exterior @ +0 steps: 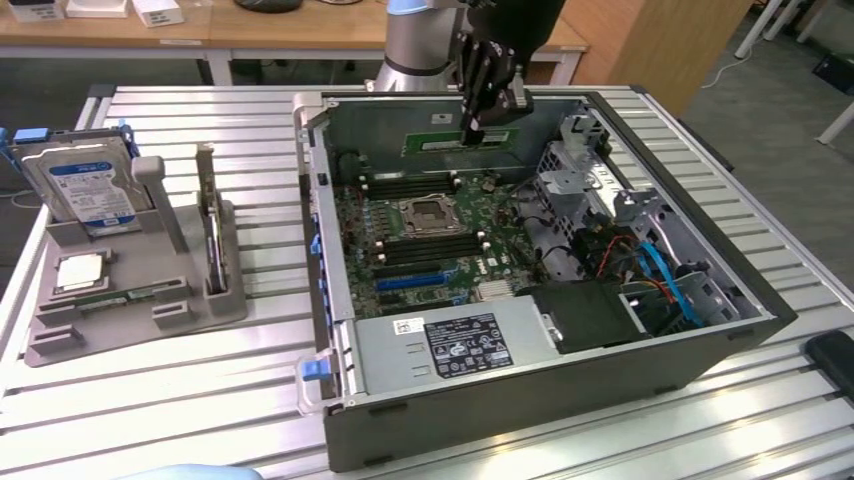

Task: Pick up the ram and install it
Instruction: 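Insert the ram into the slot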

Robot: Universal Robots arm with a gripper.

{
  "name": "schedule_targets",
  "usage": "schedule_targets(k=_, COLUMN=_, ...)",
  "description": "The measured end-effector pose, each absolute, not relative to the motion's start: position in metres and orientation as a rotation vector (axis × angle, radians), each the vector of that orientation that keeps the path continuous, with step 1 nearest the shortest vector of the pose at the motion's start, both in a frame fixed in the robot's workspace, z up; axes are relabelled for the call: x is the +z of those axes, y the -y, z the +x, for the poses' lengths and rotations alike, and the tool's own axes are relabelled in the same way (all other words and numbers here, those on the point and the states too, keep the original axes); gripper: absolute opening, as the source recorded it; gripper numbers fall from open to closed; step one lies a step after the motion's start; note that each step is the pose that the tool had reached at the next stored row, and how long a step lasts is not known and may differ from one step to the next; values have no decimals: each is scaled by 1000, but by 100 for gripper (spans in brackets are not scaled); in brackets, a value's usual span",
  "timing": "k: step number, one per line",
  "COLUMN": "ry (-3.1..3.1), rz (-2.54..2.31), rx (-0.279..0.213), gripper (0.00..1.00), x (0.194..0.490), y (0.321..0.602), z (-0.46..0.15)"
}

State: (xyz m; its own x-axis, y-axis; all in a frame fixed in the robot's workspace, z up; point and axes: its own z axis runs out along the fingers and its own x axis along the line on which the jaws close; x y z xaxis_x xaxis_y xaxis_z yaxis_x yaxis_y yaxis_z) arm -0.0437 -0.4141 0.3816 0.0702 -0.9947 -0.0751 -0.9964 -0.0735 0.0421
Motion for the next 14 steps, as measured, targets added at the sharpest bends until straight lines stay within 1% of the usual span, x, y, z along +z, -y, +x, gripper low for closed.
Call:
schedule_targets(k=11, ry=-2124, rz=-2283, rx=131, gripper=13, x=382, y=414, z=-44)
schedule_targets(k=14, ry=-2128, rz=-2287, rx=118, gripper=13, x=382, y=412, z=-44)
